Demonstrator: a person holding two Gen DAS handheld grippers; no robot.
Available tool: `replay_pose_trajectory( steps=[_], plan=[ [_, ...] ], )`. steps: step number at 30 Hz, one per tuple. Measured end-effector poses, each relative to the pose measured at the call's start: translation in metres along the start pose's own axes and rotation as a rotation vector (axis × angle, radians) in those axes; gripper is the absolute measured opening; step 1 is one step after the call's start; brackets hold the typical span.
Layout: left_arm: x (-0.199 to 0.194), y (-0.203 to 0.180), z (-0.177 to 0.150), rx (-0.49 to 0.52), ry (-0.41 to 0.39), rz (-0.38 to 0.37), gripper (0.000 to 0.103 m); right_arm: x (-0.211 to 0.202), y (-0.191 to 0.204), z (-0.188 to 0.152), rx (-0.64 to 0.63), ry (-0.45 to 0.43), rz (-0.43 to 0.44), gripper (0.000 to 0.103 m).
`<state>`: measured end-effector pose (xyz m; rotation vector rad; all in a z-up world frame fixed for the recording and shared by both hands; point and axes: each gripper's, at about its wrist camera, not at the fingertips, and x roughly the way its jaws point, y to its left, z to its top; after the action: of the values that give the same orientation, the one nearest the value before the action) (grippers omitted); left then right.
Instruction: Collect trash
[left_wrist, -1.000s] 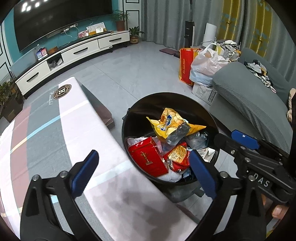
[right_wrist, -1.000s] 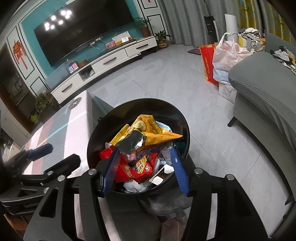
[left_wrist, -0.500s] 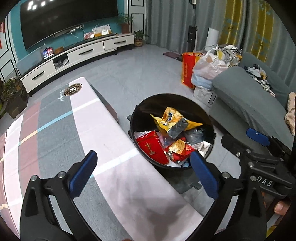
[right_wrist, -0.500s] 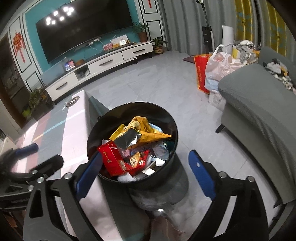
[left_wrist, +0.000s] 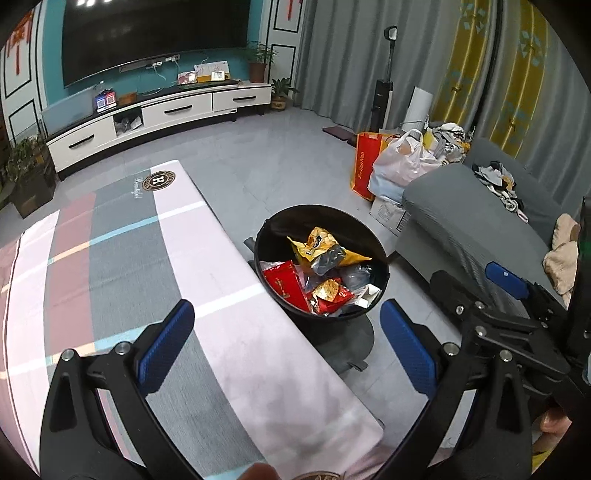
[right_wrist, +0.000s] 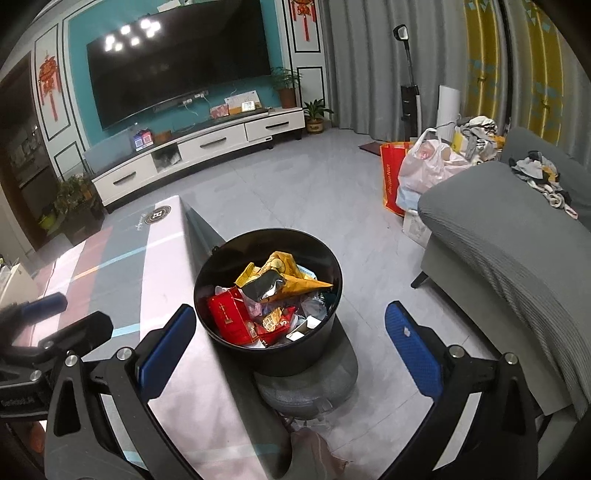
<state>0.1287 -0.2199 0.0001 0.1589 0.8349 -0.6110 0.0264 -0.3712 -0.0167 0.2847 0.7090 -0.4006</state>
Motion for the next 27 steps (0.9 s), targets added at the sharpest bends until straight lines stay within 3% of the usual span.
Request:
replay_pose_trajectory(
  steps=[3,8,19,23,27],
  plan=[
    [-0.012,-0.002,-0.002,0.009,-0.019,0.033,0.1,-0.01,0.001,-0.001,0.017,-0.012,0.01,0.1],
    [-0.025,-0.006,-0.005,0.009,-0.03,0.025,0.1,-0.03,0.011,-0.002,0.002,-0.068,-0.061,0.1],
    [-0.049,-0.013,-0.001,-0.018,-0.075,0.081,0.1,-0.057,0.0,0.002,0.063,-0.012,-0.123,0.1],
    [-0.05,-0.017,0.002,-0.008,-0.068,0.144,0.1,-0.059,0.0,0.002,0.051,0.023,-0.111,0.1],
    [-0.047,-0.012,0.005,-0.035,-0.038,0.15,0.1,-0.061,0.001,0.002,0.043,0.042,-0.101,0.1]
  ],
)
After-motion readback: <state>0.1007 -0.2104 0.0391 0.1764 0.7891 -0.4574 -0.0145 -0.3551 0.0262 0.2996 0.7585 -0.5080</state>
